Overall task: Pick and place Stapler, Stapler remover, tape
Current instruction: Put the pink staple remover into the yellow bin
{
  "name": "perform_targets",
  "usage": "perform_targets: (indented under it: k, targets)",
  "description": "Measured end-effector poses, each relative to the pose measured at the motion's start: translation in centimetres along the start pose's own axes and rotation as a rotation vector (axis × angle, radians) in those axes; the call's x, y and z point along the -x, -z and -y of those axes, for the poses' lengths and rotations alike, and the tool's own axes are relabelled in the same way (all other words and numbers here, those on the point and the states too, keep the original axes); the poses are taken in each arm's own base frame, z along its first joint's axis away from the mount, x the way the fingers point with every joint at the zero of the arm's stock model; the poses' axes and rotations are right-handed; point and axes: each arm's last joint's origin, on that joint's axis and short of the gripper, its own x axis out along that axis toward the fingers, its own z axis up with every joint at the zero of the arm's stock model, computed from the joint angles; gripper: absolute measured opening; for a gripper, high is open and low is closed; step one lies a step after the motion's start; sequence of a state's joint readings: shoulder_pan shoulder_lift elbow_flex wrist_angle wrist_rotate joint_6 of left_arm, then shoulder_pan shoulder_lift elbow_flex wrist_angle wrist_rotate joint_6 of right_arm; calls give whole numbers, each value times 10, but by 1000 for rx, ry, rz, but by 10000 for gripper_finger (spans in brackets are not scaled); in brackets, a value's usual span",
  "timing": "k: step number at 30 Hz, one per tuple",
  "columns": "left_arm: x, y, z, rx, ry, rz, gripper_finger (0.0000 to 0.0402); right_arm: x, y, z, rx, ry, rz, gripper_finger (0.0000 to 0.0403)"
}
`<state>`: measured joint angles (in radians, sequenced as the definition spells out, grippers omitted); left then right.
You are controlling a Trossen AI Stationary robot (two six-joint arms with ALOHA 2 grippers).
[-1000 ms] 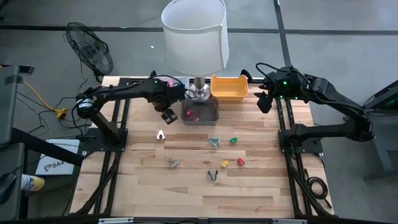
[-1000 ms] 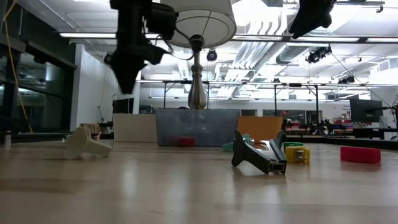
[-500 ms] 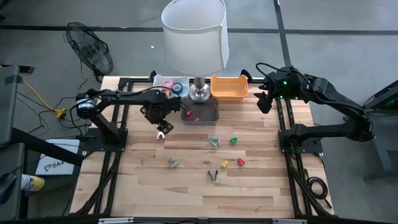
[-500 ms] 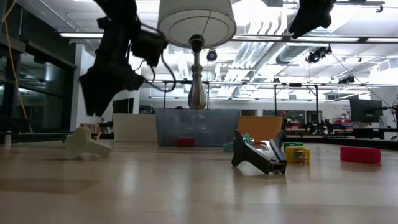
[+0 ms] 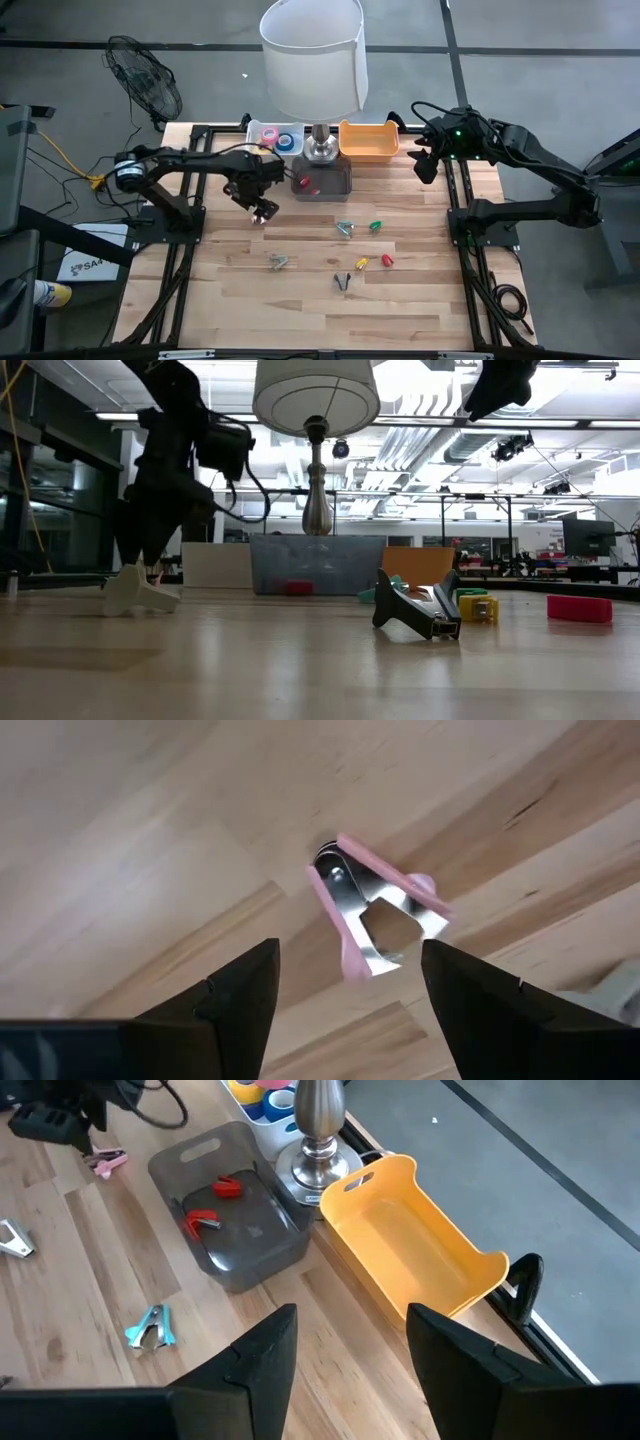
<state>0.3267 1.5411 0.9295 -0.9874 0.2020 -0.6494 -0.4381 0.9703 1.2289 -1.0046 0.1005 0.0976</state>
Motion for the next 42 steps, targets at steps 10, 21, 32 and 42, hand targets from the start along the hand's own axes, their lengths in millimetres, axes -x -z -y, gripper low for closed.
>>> perform_targets:
  k: [10,21,32,42]
  targets:
    - [21,-7,-14,163,114,86,240,0,-1,0,8,-1,9,181]
    - [18,-11,-14,315,90,123,239,0,-3,0,17,-3,30,181]
    - [6,-2,-6,395,78,117,239,0,-3,0,23,-5,30,181]
    - [-6,-1,4,451,40,121,239,0,-3,0,32,-5,30,181]
